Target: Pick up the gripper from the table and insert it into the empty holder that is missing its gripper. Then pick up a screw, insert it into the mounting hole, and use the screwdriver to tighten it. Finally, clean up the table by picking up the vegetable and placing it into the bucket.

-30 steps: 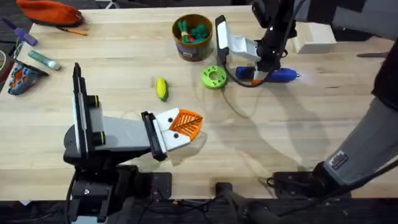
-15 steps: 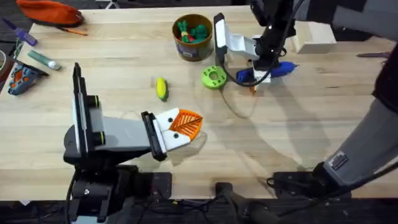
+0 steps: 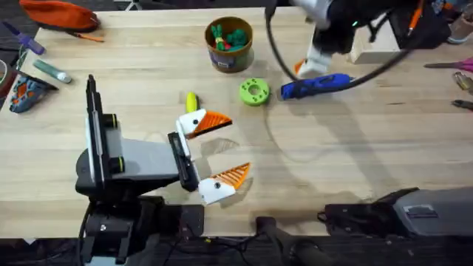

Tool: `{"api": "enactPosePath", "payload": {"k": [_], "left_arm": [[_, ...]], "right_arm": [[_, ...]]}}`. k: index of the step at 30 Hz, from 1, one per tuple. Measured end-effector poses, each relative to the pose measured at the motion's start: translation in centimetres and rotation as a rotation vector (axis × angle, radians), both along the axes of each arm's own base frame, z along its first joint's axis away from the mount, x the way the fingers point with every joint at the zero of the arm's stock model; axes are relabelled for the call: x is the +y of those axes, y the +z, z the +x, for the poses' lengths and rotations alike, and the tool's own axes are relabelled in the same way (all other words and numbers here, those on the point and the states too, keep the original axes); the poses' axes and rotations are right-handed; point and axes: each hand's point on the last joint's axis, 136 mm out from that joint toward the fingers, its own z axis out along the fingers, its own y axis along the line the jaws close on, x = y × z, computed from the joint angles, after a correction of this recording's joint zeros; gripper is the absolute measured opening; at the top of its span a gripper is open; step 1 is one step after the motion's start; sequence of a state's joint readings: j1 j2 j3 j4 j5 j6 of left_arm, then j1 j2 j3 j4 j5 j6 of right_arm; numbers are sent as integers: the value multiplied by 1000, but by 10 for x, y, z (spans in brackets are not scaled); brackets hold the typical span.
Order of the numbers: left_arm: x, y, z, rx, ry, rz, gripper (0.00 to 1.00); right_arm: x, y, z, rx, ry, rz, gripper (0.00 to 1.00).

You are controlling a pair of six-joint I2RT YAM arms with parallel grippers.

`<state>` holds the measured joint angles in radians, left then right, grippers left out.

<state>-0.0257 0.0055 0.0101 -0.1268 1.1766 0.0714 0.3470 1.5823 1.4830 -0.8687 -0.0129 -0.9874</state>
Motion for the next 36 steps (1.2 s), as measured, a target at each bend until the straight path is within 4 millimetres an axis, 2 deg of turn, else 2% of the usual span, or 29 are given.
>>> {"api": "enactPosePath", "payload": {"k": [5, 11, 16, 18, 22, 30, 33, 36], "left_arm": [[0, 0, 0, 0, -1, 0, 986], [1, 1, 4, -18, 21, 5, 986], [6, 9, 15, -38, 89, -10, 985], [11, 9, 22, -10, 141, -18, 985], [23, 13, 32, 68, 243, -15, 985], [47, 60, 27, 162, 438, 97, 985], [57, 77, 32, 216, 499, 163, 986], [67, 83, 41, 301, 553, 228, 986]], "right_arm": [[12, 66, -4, -150, -87, 215, 966], [13, 144, -17, -322, -176, 445, 966], [5, 182, -40, -364, -258, 591, 968], [2, 189, -50, -356, -293, 634, 967], [-5, 190, -68, -315, -348, 673, 967], [-14, 183, -94, -243, -412, 690, 969], [-19, 177, -104, -197, -467, 699, 969], [-31, 163, -114, -139, -579, 685, 969]]}}
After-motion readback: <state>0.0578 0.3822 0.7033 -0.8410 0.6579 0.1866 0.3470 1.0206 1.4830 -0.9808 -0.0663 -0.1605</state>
